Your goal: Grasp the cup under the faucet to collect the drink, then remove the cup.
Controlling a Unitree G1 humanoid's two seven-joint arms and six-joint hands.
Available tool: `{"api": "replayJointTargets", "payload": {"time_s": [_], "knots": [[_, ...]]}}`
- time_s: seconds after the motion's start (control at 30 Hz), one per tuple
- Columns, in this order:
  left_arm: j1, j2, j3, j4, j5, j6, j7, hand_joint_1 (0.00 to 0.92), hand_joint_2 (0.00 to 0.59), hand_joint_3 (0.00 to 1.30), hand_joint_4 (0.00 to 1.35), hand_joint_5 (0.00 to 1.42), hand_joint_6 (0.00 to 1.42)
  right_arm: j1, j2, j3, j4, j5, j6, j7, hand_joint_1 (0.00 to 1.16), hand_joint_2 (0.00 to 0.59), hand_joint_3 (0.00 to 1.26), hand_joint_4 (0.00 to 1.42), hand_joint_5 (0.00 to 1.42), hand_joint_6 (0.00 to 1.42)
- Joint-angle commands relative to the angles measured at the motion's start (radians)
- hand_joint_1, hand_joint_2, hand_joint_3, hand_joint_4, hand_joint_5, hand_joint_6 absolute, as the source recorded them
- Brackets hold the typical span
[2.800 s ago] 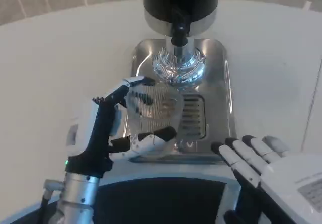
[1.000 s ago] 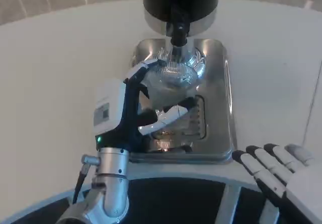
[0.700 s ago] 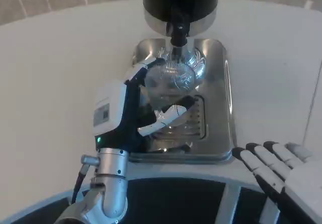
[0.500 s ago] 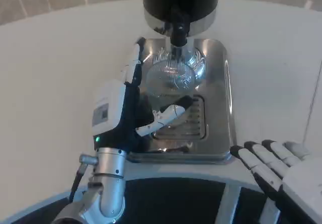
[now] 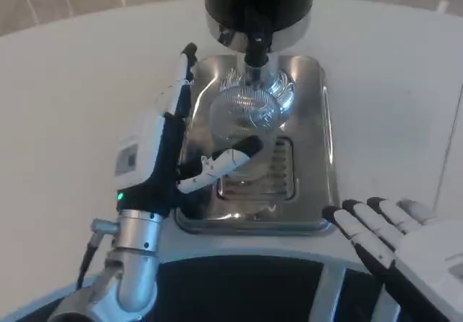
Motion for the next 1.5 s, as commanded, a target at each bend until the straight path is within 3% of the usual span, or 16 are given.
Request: {"api": "replayJointTargets", "payload": {"time_s": [0.03, 0.17, 0.23, 0.33, 0.43, 0.63, 0.8, 0.93, 1.17, 1.5], "knots": [[0.044, 0.072, 0.020, -0.030, -0.004, -0.048, 0.014, 0.144, 0.026, 0.00, 0.00, 0.16, 0.24, -0.022, 0.128, 0.043, -0.014, -0.041, 0.042, -0.010, 0.34, 0.511, 0.00, 0.00, 0.00, 0.02], [0.080, 0.140, 0.032, -0.045, 0.001, -0.058, -0.016, 0.123, 0.038, 0.00, 0.03, 0.20, 0.25, -0.054, 0.144, 0.085, -0.014, -0.083, 0.135, -0.035, 0.33, 0.505, 0.00, 0.00, 0.00, 0.03], [0.111, 0.197, 0.029, -0.063, 0.014, -0.063, -0.034, 0.114, 0.055, 0.02, 0.06, 0.21, 0.22, -0.082, 0.163, 0.105, -0.014, -0.099, 0.220, -0.051, 0.33, 0.503, 0.00, 0.00, 0.00, 0.03], [0.145, 0.249, 0.016, -0.100, 0.038, -0.061, -0.044, 0.103, 0.073, 0.06, 0.11, 0.23, 0.22, -0.128, 0.157, 0.147, -0.014, -0.137, 0.346, -0.071, 0.30, 0.493, 0.00, 0.00, 0.00, 0.03], [0.188, 0.303, -0.017, -0.171, 0.116, -0.035, -0.002, 0.101, 0.078, 0.07, 0.12, 0.24, 0.23, -0.179, 0.136, 0.196, -0.014, -0.182, 0.476, -0.083, 0.27, 0.493, 0.00, 0.00, 0.00, 0.03], [0.304, 0.366, 0.001, -0.309, 0.127, -0.024, -0.065, 0.104, 0.090, 0.08, 0.12, 0.24, 0.22, -0.304, 0.079, 0.289, -0.014, -0.235, 0.766, -0.124, 0.25, 0.508, 0.00, 0.00, 0.00, 0.03], [0.402, 0.403, 0.021, -0.438, 0.118, -0.012, -0.137, 0.105, 0.093, 0.09, 0.11, 0.22, 0.22, -0.420, 0.022, 0.305, 0.008, -0.193, 0.973, -0.150, 0.24, 0.513, 0.00, 0.00, 0.00, 0.03], [0.446, 0.407, 0.047, -0.508, 0.105, 0.003, -0.192, 0.105, 0.094, 0.09, 0.10, 0.20, 0.22, -0.489, -0.017, 0.321, 0.029, -0.153, 1.071, -0.169, 0.24, 0.530, 0.00, 0.00, 0.00, 0.03], [0.502, 0.405, 0.090, -0.587, 0.095, 0.010, -0.255, 0.105, 0.095, 0.09, 0.09, 0.20, 0.21, -0.578, -0.047, 0.355, 0.079, -0.048, 1.179, -0.232, 0.27, 0.565, 0.00, 0.00, 0.00, 0.03], [0.565, 0.402, 0.144, -0.660, 0.082, 0.029, -0.306, 0.105, 0.092, 0.09, 0.09, 0.20, 0.21, -0.603, -0.094, 0.427, 0.142, 0.112, 1.230, -0.365, 0.29, 0.565, 0.00, 0.00, 0.00, 0.03]]}}
